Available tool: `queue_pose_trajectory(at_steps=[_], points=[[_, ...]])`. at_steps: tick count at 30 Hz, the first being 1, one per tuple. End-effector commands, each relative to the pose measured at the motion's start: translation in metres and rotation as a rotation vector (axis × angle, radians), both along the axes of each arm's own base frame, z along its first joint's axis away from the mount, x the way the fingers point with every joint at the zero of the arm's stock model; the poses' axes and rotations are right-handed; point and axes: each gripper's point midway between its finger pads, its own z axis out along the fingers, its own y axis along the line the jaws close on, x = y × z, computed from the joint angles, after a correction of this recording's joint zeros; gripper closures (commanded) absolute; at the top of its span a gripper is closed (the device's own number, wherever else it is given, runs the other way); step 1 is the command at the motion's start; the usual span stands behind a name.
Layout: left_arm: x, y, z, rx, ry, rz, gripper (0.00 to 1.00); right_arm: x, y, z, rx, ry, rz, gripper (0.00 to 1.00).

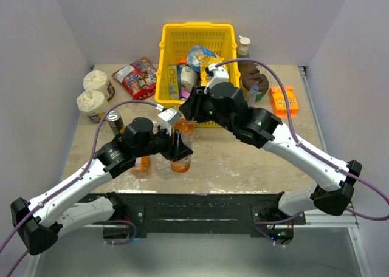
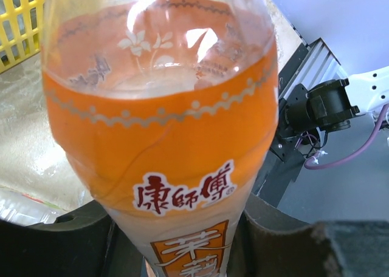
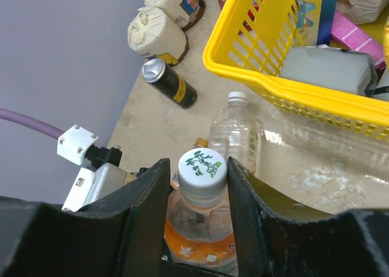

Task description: Unscrew the bottle caps

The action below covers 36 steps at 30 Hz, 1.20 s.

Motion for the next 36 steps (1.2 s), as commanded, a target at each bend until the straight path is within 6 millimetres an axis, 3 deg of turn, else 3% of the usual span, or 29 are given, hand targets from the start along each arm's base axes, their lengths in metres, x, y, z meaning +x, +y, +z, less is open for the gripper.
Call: queue_pose_trajectory(at_steps=[1, 9, 16, 21, 22, 25, 36], points=[[0.000, -0.006, 0.021, -0.031, -0.058, -0.033, 0.64, -0.002, 0.000, 0.024, 0.056, -0.052, 0.000, 0.59], [-0.014, -0.014, 0.029, -0.098, -0.097, -0.135, 0.64, -0.009, 0.007, 0.016, 0.053, -0.058, 0.075, 0.71], [-0.049, -0.023, 0.043, -0.233, -0.130, -0.355, 0.64, -0.020, 0.009, 0.017, 0.108, -0.087, 0.272, 0.74], [-0.061, -0.016, 0.058, -0.350, -0.173, -0.476, 0.64, -0.024, -0.007, 0.033, 0.218, -0.140, 0.468, 0.75], [-0.066, -0.015, 0.058, -0.363, -0.167, -0.513, 0.65, -0.036, -0.007, 0.038, 0.232, -0.141, 0.550, 0.75], [-0.071, -0.011, 0.059, -0.393, -0.157, -0.561, 0.65, -0.043, -0.012, 0.046, 0.227, -0.167, 0.638, 0.76], [-0.086, -0.006, 0.061, -0.432, -0.116, -0.693, 0.66, -0.032, -0.044, 0.074, 0.216, -0.276, 0.659, 0.77]])
